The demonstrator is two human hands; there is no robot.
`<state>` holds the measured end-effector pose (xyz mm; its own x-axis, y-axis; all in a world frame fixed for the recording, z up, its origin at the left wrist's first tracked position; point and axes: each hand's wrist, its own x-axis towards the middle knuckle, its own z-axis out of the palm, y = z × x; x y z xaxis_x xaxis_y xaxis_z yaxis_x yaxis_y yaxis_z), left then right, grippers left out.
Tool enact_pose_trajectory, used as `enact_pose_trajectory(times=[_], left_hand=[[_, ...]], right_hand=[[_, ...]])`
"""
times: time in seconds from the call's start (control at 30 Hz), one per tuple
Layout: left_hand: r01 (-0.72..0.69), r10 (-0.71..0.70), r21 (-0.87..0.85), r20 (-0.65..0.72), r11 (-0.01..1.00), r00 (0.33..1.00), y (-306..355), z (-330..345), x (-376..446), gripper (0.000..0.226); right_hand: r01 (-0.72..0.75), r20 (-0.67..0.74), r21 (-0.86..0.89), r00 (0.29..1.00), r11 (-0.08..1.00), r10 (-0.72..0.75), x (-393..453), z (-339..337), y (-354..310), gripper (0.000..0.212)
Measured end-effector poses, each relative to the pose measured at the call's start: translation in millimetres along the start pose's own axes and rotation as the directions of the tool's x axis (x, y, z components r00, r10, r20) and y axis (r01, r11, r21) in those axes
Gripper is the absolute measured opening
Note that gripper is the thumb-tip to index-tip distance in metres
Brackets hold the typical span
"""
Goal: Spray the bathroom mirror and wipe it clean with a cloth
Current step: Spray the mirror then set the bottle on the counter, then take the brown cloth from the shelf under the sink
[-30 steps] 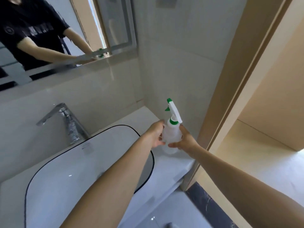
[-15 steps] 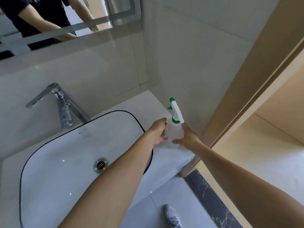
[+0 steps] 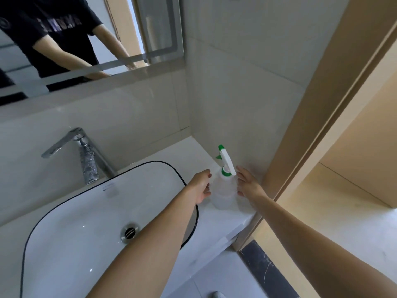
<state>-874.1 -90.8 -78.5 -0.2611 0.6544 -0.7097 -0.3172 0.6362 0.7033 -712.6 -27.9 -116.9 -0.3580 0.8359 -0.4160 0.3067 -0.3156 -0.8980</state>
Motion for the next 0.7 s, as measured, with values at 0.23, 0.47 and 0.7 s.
enact_pose_trajectory(times=[0.23, 0.47, 0.7], left_hand=[[-0.236, 0.238, 0.029, -0.089, 0.971, 0.967, 56, -37, -28, 0.023], [-0.623, 0.632, 0.127, -0.262, 0.772, 0.730, 113, -92, -81, 0.034], [-0.718, 0.758, 0.278, -0.393, 0.638, 0.521, 113, -163, -131, 0.028]], right_hand=[[0.152, -0.069, 0.044, 0.986, 0.987, -0.149, -10, 0, -78, 0.042], [0.401, -0.124, -0.101, 0.903, 0.911, -0.411, -22, 20, -165, 0.040], [0.582, 0.019, -0.223, 0.805, 0.782, -0.593, -52, 84, -208, 0.037]])
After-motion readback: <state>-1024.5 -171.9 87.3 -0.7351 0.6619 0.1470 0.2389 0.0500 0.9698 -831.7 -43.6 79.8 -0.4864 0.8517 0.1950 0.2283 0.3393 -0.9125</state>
